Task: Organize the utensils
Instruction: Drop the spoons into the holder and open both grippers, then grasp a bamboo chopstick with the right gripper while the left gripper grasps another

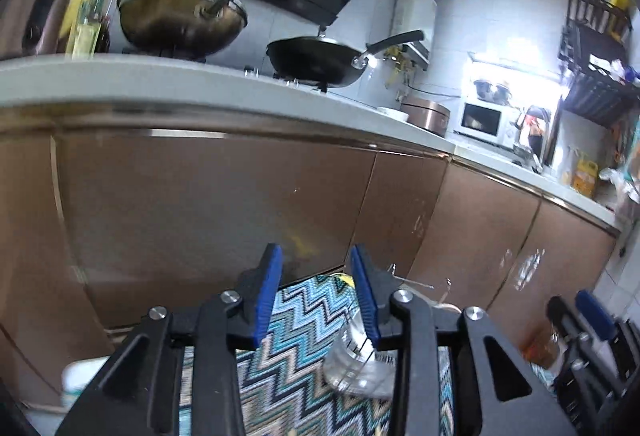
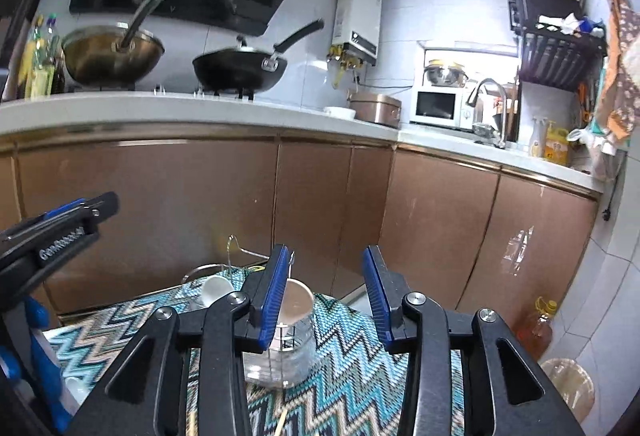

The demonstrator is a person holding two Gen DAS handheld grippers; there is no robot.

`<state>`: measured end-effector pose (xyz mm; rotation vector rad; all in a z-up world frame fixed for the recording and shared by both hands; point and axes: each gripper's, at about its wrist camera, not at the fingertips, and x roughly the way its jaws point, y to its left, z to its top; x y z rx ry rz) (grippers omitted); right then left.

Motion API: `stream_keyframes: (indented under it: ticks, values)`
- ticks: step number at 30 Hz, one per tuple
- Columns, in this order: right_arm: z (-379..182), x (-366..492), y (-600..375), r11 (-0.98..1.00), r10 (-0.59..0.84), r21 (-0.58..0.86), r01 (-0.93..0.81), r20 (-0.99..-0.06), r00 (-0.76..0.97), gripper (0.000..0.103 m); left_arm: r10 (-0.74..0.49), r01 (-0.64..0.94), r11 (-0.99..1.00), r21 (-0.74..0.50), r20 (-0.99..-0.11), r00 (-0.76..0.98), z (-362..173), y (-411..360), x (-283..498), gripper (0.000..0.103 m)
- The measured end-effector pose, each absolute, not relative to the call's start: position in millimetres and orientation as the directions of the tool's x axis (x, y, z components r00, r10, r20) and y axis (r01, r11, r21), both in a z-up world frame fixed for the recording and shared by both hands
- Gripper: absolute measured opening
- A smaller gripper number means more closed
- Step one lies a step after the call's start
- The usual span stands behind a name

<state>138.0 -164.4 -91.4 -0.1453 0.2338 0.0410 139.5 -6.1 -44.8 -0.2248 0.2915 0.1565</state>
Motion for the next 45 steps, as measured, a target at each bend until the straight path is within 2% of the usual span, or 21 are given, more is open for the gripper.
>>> stream_keyframes:
  ticks: [3,7,19,31,39,45]
  values:
    - [-67.2,102.7,-171.5,0.991,0.021,-0.127,-0.05,-0.22,0.975,0.044,0.09,-0.147,0.974,-0.171,-0.305,0.948,-19.3,7.3,101.3,0.045]
    - [-39.0,51.2,-183.8,0.994,0.024,-0.096,-0.044,-0.193,0.981,0.048,0.008,-0.063,0.985,-0.163,-0.315,0.949,14.6,26.5,54.0,0.049]
    - [-13.4,-47.2,-204.3,0.999,0.014,-0.043,-0.023,-0.203,0.979,0.048,-0.15,0.106,0.985,-0.138,-0.356,0.923,36.4,64.3,-34.4,0.049]
    - [-8.2,-64.2,-197.3,0.995,0.075,-0.041,-0.088,-0.254,0.964,0.048,-0.227,0.156,0.969,-0.192,-0.442,0.868,16.4,91.1,-43.4,0.05]
    - [-28.9,-36.1,-201.2,0.993,0.094,-0.039,-0.116,-0.36,0.928,0.048,-0.308,0.202,0.947,-0.25,-0.529,0.79,-14.8,80.7,-13.2,0.05]
    - [-65.0,6.6,-212.8,0.99,0.126,0.011,-0.14,-0.513,0.849,0.048,-0.378,0.22,0.924,-0.313,-0.669,0.64,-65.8,47.3,30.4,0.05]
